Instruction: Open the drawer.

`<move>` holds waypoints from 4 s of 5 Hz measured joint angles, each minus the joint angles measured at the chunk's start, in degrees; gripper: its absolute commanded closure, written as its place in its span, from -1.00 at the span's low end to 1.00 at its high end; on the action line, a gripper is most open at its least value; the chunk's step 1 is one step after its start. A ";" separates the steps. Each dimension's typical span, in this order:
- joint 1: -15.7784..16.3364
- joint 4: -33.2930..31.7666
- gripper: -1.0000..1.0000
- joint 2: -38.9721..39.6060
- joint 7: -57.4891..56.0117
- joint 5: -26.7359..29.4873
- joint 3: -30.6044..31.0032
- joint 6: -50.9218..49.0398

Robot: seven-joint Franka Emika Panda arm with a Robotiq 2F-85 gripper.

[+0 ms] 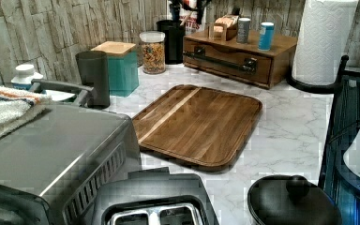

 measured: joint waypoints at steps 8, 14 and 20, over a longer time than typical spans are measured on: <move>-5.93 -0.50 -1.00 11.08 -6.85 -9.77 -2.23 14.63; -7.02 -5.88 -1.00 12.34 -7.69 -8.48 -1.10 22.35; -8.60 -9.12 -1.00 16.94 -12.95 -2.43 -1.18 28.90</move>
